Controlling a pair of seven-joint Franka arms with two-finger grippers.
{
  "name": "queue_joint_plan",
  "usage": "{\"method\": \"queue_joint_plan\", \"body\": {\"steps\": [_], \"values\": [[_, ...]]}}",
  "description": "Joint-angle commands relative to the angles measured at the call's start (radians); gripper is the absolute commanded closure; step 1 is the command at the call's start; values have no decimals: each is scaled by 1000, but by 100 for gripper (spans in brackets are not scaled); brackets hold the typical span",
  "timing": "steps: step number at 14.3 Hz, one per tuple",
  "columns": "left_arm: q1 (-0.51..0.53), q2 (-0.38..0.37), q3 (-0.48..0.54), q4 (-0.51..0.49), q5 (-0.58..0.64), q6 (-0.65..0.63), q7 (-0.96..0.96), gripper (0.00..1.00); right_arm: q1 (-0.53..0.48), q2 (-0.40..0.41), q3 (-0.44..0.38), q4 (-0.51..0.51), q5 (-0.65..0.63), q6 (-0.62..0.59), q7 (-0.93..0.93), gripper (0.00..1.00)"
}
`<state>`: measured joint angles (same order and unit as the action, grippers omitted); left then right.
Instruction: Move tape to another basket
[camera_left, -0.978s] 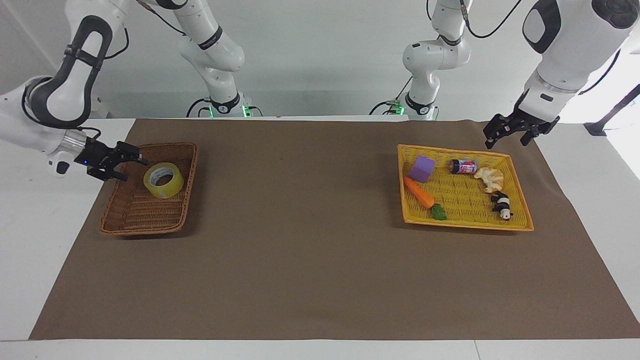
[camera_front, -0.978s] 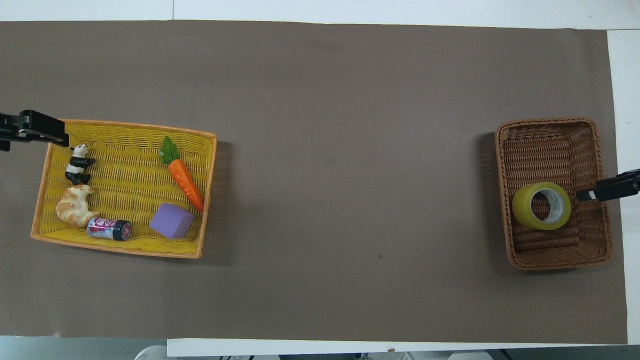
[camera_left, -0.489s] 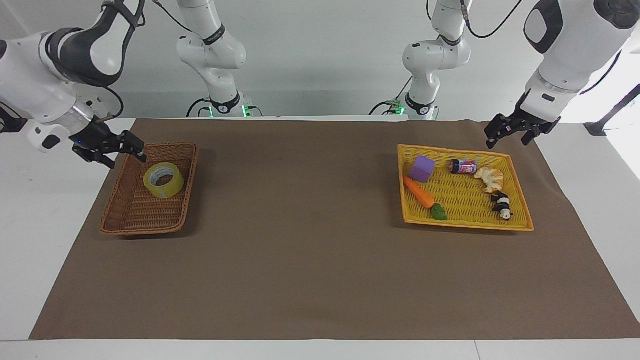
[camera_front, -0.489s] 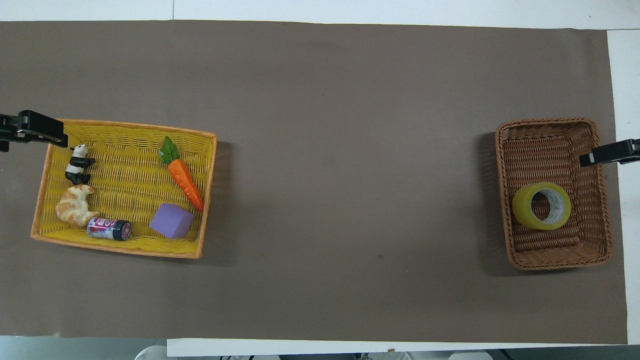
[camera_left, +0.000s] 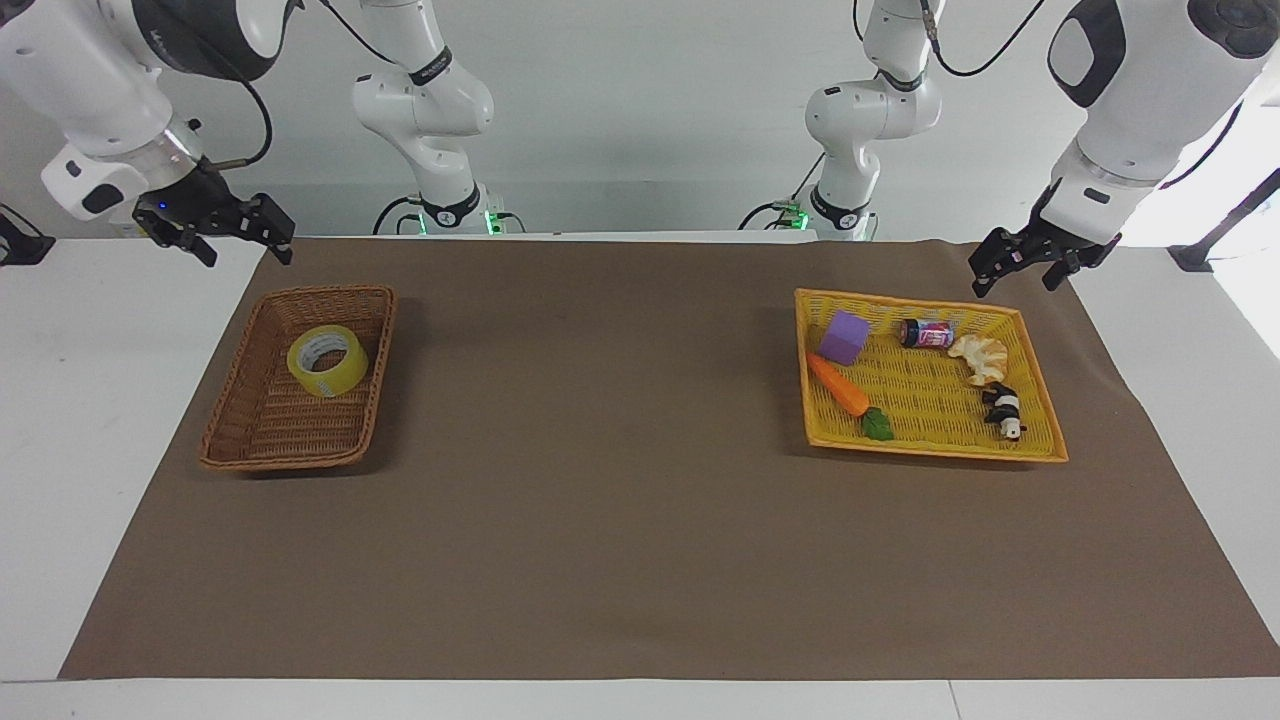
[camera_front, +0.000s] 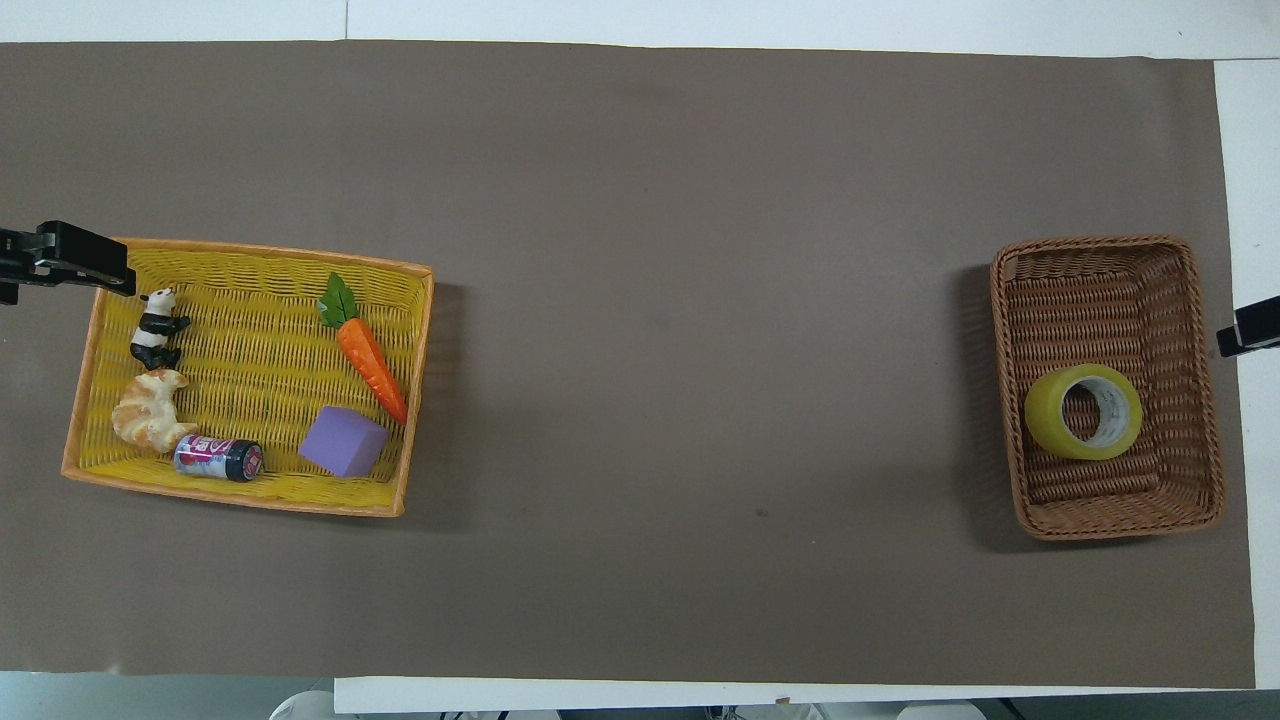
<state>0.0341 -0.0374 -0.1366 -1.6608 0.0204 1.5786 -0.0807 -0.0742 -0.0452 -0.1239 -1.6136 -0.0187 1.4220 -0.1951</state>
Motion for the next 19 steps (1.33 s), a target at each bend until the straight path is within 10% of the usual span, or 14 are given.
{"method": "queue_joint_plan", "body": {"steps": [1,19], "values": [[6,-6,5,-4,-2,-8,10,1,-4,42,15,28,-13,-12,35,0],[-111,-16,104,-14,10,37,27,1,56,42,36,38,-13,17,98,0]]}}
